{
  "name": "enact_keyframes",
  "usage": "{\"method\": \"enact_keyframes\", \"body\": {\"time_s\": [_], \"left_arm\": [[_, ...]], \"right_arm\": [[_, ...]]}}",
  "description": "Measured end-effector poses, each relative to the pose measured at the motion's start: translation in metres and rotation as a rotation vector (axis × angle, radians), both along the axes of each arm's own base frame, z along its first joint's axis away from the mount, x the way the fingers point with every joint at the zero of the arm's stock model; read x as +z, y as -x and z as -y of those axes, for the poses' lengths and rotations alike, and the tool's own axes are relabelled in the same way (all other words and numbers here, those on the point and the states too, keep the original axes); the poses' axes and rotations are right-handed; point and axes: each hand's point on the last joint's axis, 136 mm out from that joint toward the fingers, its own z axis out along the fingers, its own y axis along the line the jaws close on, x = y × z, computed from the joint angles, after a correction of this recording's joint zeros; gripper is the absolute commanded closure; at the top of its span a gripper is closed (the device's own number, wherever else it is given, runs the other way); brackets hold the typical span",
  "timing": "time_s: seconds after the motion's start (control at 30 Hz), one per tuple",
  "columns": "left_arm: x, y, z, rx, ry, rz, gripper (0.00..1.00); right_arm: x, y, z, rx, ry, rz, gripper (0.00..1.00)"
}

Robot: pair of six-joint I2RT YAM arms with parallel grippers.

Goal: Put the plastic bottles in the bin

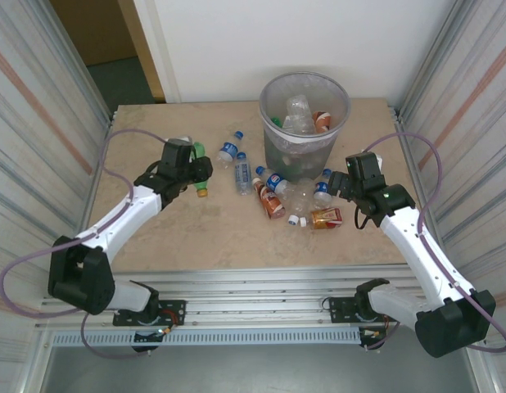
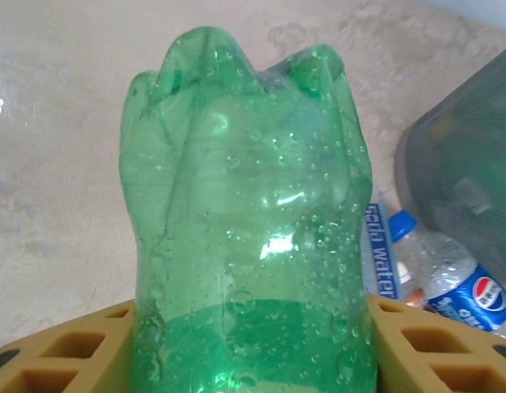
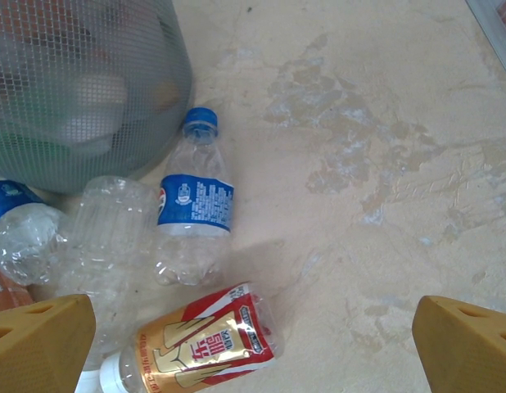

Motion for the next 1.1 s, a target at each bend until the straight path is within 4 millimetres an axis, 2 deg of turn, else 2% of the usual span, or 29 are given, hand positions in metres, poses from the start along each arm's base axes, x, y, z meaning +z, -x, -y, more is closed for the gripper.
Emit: {"method": "enact_keyframes", "body": {"time_s": [0.1,0.2,0.47,0.63,0.73,0.83,1.1], "left_arm": [[0.02,0.004,0.004,-0.025,0.023,0.045,0.67],[0.047,0.002,0.018,-0.073,0.055,0.103,0.67],[0.155,-0.018,0.075,-0.231,0.185,0.337,0.67],[0.202,-0.038,0.111,-0.307,0.246,0.437,0.67],[0.218,-0.053,0.132,-0.341,0.269,0.467,0.66],[0.224,-0.069,0.151,-0.368,0.288,0.48,0.66],[0.212,-0.111,0.186,-0.381,0.32,0.459,0.64]], "right_arm": [[0.0,0.0,0.0,-0.001,0.0,-0.001,0.02],[0.0,0.0,0.001,-0.003,0.002,-0.001,0.02],[-0.001,0.002,0.004,-0.028,0.001,-0.007,0.02],[-0.001,0.003,0.005,-0.046,-0.002,-0.004,0.02],[-0.001,0.003,0.005,-0.051,-0.007,-0.002,0.02],[0.0,0.003,0.005,-0.055,-0.011,0.002,0.02],[0.0,0.007,0.007,-0.06,-0.014,0.009,0.02]]}}
